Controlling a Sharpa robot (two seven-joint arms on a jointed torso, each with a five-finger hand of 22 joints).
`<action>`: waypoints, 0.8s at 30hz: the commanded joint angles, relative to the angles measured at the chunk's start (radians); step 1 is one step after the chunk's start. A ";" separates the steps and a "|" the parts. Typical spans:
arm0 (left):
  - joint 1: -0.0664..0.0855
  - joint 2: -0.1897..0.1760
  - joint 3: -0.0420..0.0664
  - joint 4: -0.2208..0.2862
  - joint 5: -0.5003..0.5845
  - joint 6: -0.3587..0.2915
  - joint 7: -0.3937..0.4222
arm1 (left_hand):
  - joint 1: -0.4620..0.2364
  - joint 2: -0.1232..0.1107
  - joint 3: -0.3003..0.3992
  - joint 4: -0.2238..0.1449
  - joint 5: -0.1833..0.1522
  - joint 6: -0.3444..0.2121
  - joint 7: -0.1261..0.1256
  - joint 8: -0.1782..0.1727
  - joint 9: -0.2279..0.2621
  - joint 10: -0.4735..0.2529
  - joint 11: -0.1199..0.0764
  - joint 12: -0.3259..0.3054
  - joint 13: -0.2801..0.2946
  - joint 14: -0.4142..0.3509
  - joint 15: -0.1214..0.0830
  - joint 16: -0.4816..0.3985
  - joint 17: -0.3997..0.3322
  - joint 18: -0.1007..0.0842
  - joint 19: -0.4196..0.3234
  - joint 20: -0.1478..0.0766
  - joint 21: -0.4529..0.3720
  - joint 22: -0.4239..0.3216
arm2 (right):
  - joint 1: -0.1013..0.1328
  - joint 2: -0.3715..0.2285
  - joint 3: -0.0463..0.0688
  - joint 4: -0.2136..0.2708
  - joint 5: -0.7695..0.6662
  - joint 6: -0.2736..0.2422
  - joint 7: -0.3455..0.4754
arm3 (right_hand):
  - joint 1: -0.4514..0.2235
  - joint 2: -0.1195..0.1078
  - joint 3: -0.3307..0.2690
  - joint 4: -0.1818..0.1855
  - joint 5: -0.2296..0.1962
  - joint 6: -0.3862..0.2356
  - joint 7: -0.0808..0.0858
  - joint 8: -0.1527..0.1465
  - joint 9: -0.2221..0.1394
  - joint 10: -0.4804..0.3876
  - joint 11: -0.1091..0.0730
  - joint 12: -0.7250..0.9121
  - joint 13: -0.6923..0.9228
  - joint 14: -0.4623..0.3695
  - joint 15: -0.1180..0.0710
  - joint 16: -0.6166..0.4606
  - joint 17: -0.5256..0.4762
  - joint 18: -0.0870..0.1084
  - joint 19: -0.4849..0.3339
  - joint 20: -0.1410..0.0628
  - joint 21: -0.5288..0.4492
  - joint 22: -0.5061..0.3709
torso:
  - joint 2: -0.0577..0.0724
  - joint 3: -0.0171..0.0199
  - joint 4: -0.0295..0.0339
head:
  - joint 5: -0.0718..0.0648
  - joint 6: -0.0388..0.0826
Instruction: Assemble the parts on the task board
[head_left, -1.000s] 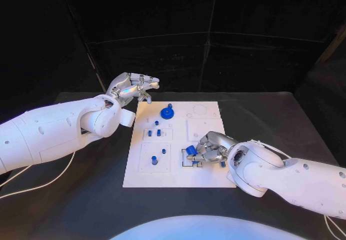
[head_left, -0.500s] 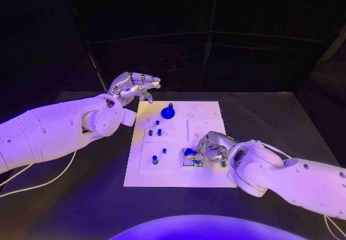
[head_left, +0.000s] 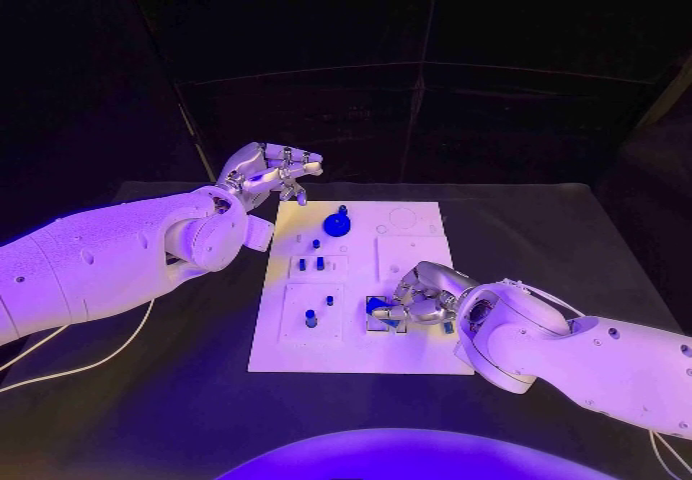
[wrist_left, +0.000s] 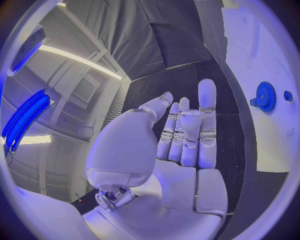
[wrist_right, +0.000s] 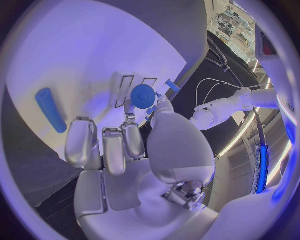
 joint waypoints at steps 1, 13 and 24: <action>0.001 0.001 0.001 0.002 0.003 0.009 0.007 | 0.003 0.009 -0.005 0.002 0.001 -0.007 0.000 0.006 0.000 -0.010 0.000 0.005 0.001 0.002 0.003 -0.001 -0.001 0.014 0.006 0.001 -0.004 -0.002 | 0.001 0.001 0.000 0.001 -0.008 0.005 0.011 | -0.015 0.000 0.009 0.000 -0.011 -0.010 -0.001 -0.003 0.002 -0.008 0.001 -0.006 0.004 0.074 -0.005 -0.005 0.116 -0.007 -0.005 -0.006 -0.001 -0.002 | 0.000 -0.0003 -0.0005 | 0.000 0.000; 0.001 -0.004 0.001 0.003 0.003 0.006 0.009 | 0.003 0.009 -0.005 0.002 0.001 -0.007 0.000 0.006 0.000 -0.010 0.000 0.005 0.001 0.002 0.003 -0.001 -0.001 0.014 0.006 0.001 -0.004 -0.002 | 0.001 -0.015 0.000 0.029 -0.018 0.023 0.045 | -0.022 0.010 0.020 0.000 -0.012 -0.008 -0.002 -0.002 0.004 -0.006 0.000 -0.005 0.007 0.075 -0.005 -0.003 0.120 -0.008 -0.003 -0.005 0.000 0.002 | 0.000 0.0003 -0.0026 | 0.006 0.001; 0.001 -0.009 0.001 0.005 0.003 0.004 0.009 | 0.006 0.010 -0.005 0.000 0.001 -0.007 0.000 0.008 0.000 -0.011 0.000 0.008 0.002 0.001 0.003 -0.001 -0.002 0.014 0.006 0.001 -0.004 -0.002 | 0.001 -0.041 0.000 0.059 -0.044 0.044 0.044 | -0.025 0.017 0.025 -0.001 -0.005 -0.005 -0.003 0.000 0.007 -0.004 -0.001 -0.004 0.009 0.076 -0.005 -0.003 0.121 -0.008 -0.001 -0.006 0.001 0.005 | -0.001 0.0005 -0.0011 | 0.002 -0.002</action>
